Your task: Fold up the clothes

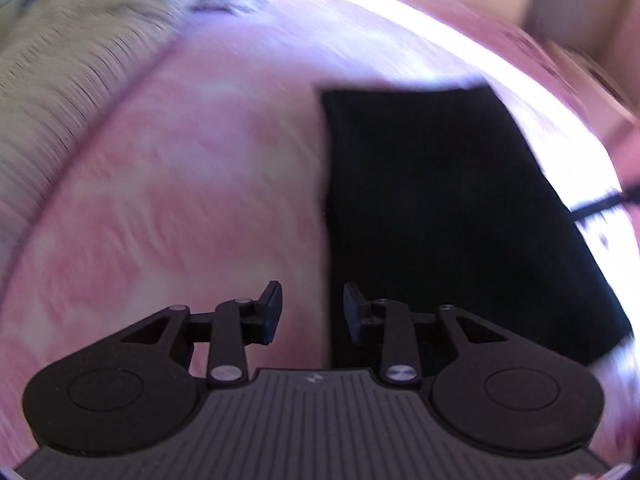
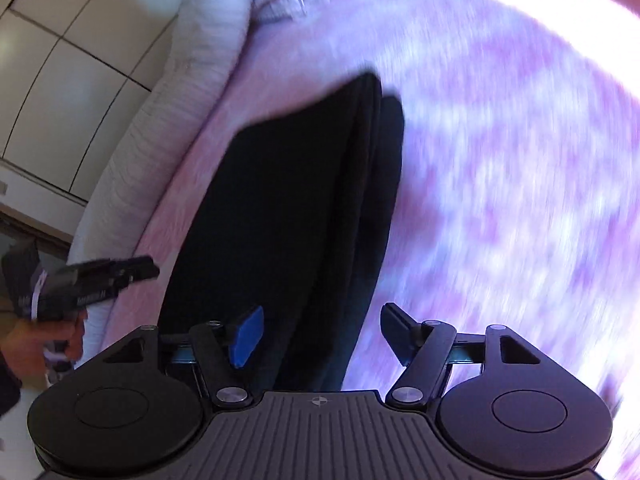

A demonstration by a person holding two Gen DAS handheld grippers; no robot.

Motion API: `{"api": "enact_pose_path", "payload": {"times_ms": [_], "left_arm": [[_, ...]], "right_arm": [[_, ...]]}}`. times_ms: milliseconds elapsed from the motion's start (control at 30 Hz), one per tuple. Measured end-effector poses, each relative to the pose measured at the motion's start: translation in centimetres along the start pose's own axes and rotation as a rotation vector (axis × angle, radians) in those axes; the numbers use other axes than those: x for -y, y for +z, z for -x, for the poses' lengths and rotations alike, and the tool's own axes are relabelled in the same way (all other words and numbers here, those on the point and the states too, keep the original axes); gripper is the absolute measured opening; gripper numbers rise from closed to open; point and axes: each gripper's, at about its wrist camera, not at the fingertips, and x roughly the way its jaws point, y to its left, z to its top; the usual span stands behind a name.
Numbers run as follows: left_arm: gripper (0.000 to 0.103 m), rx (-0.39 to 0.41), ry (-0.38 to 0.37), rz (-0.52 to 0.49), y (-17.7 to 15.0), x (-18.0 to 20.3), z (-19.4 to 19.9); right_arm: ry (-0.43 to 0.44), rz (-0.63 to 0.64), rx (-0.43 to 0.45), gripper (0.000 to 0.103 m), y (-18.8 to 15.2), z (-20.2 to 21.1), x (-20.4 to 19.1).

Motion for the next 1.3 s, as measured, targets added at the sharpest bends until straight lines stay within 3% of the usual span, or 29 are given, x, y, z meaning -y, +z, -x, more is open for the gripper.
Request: {"api": "enact_pose_path", "payload": {"times_ms": [67, 133, 233, 300, 333, 367, 400, 500, 633, 733, 833, 867, 900, 967, 1033, 1100, 1200, 1300], "left_arm": [[0.032, -0.036, -0.054, 0.059, -2.1, 0.3, 0.0], [0.032, -0.062, -0.051, 0.104, -3.4, -0.1, -1.0], [0.033, -0.095, -0.065, 0.188, -4.8, -1.0, -2.8], [0.02, -0.11, -0.107, 0.231, -4.8, -1.4, -3.8], [0.019, -0.111, -0.107, 0.221, -4.7, -1.1, -4.0], [0.016, -0.111, -0.105, 0.213, -4.6, -0.8, -4.1], [0.013, -0.109, -0.096, 0.209, -4.5, -0.5, -3.9], [0.008, -0.092, -0.083, 0.212, -4.4, 0.3, -2.9], [0.005, -0.051, -0.147, 0.277, -4.4, 2.5, -0.9], [0.006, -0.039, -0.187, 0.257, -4.5, 5.8, -1.0], [0.01, -0.05, -0.124, 0.269, -5.4, 7.5, -2.1], [0.017, -0.048, -0.097, 0.274, -5.9, 7.6, -1.9], [0.025, -0.045, -0.064, 0.274, -6.3, 7.8, -1.7], [0.026, -0.025, 0.051, 0.185, -7.0, 8.7, 0.0], [0.024, 0.001, 0.168, -0.025, -7.7, 11.5, 1.6], [0.029, 0.042, 0.24, -0.294, -9.1, 15.2, 2.6], [0.041, 0.082, 0.26, -0.639, -11.1, 20.0, 2.4], [0.041, 0.108, 0.315, -0.881, -12.6, 22.3, -0.6]], "right_arm": [[0.013, -0.071, -0.026, 0.07, -2.0, -1.0, 0.1], [0.025, -0.112, -0.033, 0.071, -3.6, -2.1, 0.1], [0.012, -0.064, -0.002, 0.073, -4.8, -3.0, -0.4], [0.015, -0.068, -0.005, 0.072, -4.6, -3.2, -0.6], [0.017, -0.075, -0.011, 0.068, -4.3, -3.2, -0.5], [0.015, -0.08, -0.025, 0.04, -4.0, -3.3, -0.5], [0.017, -0.077, -0.045, 0.022, -3.6, -3.4, -0.5], [0.021, -0.051, -0.085, 0.008, -2.0, -3.3, -0.8], [0.036, -0.017, -0.104, 0.007, 0.6, -1.6, -0.4], [0.016, 0.028, -0.095, 0.007, 3.0, 0.4, 1.3], [-0.028, 0.074, -0.104, 0.009, 3.9, 1.2, 2.8], [-0.043, 0.089, -0.107, 0.012, 4.1, 1.4, 3.3], [-0.061, 0.113, -0.105, 0.022, 4.3, 1.8, 3.6], [-0.136, 0.256, -0.057, 0.031, 3.2, 3.2, 2.1], [-0.234, 0.549, 0.018, 0.034, -0.4, 5.0, -1.0], [-0.277, 0.839, 0.044, 0.051, -5.2, 5.4, -3.3], [-0.296, 1.237, 0.032, 0.057, -12.7, 5.0, -5.7], [-0.364, 1.507, 0.006, 0.057, -18.3, 2.8, -6.0]]}}
